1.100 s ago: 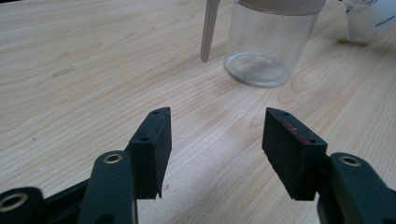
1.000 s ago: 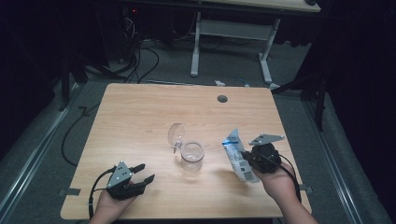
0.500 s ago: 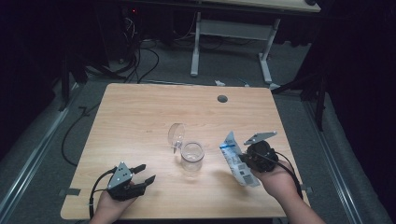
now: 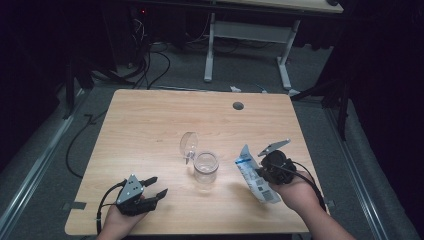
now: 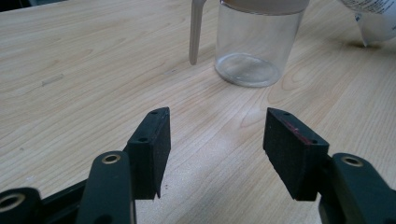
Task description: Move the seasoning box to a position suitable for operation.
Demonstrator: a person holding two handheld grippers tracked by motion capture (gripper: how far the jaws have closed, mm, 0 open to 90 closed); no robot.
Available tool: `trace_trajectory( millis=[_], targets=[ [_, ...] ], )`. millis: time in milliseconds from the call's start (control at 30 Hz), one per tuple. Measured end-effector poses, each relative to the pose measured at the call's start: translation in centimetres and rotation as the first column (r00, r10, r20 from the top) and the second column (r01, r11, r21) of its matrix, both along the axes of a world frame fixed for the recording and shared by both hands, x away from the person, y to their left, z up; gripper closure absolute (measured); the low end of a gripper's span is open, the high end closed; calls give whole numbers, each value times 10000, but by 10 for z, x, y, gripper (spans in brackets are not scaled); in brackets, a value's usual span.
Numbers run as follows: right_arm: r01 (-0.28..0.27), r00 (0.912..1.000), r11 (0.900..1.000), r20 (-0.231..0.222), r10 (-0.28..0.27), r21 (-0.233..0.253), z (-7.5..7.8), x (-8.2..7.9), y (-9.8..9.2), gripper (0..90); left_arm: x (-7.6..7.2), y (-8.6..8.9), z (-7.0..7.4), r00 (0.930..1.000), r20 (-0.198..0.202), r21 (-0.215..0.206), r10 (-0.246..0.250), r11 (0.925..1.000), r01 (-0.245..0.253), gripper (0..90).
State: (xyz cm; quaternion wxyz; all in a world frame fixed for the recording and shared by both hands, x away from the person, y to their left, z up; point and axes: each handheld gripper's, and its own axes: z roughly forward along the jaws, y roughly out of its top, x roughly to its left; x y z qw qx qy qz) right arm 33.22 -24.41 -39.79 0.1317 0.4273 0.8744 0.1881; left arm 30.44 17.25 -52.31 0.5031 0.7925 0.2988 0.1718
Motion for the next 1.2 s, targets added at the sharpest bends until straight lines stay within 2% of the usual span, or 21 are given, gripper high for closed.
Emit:
trace_trajectory(
  millis=[367, 633, 700, 800, 900, 1067, 1200],
  targets=[
    [-136, 9982, 9986, -594, 106, -503, 5, 3, 4, 900, 0, -1, 0, 10000, 22, 12, -40, 10000, 40, 420],
    [-253, 9974, 9978, -695, 210, -611, 12, 5, 7, 900, -2, -3, 0, 9997, 109, 47, -219, 9997, 219, 416],
    [-325, 9967, 9971, -765, 272, -691, 12, 6, 8, 900, -3, -4, 1, 9996, 86, 10, -257, 9997, 257, 416],
    [-357, 9959, 9959, -856, 286, -830, 9, 6, 10, 900, -5, -6, 4, 9991, 148, -261, -395, 9989, 399, 417],
    [-417, 9954, 9953, -901, 337, -878, 7, 5, 12, 900, -7, -9, 5, 9984, 83, -455, -557, 9974, 561, 417],
    [-425, 9958, 9959, -844, 358, -794, 9, 4, 14, 900, -11, -23, 3, 9963, 120, -254, -850, 9960, 853, 409],
    [-406, 9968, 9973, -713, 363, -604, 14, 2, 14, 900, -15, -35, 3, 9933, 214, -272, -1136, 9931, 1142, 387]
  ],
)
